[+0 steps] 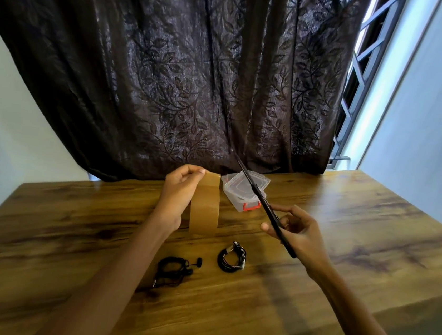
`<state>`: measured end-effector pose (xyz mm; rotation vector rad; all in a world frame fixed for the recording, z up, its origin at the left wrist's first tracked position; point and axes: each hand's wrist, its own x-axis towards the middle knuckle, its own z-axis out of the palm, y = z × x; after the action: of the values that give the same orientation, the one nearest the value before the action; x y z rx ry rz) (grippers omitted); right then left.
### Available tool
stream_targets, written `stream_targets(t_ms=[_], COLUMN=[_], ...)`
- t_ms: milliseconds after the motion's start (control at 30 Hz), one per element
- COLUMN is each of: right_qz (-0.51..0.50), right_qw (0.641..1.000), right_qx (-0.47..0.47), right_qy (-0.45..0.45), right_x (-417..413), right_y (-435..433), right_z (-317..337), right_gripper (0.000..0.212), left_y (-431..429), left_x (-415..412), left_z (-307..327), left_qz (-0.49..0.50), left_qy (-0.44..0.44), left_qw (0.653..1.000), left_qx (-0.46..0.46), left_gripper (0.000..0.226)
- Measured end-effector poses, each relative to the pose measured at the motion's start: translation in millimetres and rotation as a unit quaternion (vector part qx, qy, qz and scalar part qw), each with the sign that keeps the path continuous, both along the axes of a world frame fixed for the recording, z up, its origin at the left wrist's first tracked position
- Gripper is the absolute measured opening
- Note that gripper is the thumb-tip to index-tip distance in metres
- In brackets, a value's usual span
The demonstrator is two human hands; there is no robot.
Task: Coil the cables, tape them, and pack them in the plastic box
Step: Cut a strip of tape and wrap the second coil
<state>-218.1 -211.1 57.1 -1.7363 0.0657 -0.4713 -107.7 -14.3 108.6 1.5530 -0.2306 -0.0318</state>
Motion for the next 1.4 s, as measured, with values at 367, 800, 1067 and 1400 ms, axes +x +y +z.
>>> stream_targets(t_ms=[367,800,1067,1400], right_qz=[0.028,0.083,0.107,0.093], right_qw=[0.957,0.949,0.943,0.940], right_qx=[-0.282,-0.304,-0.313,-0.327], right_qy=[-0.064,-0.026,-0.031,-0.031], right_x=[4.8,12.7,17.6,25.4], right_y=[-13.9,-8.7,2.7,7.2], right_z=[24.8,49.5,64.8,65.0], right_gripper=[0.059,0.052,0.060,0.059], left_y=[23.6,39.9,45.3,48.6], left_x=[15.3,8.4,3.5,4.8], left_z=[14.0,17.9,19.1,21.9], left_qz=[0.005,-0.061,-0.089,-0.101], left_qy=[-0.022,-0.027,-0.018,0.004], left_qw=[1.000,0.998,0.996,0.995], left_qx=[-0.001,0.021,0.020,0.007], left_gripper=[0.016,0.014,0.012,0.012])
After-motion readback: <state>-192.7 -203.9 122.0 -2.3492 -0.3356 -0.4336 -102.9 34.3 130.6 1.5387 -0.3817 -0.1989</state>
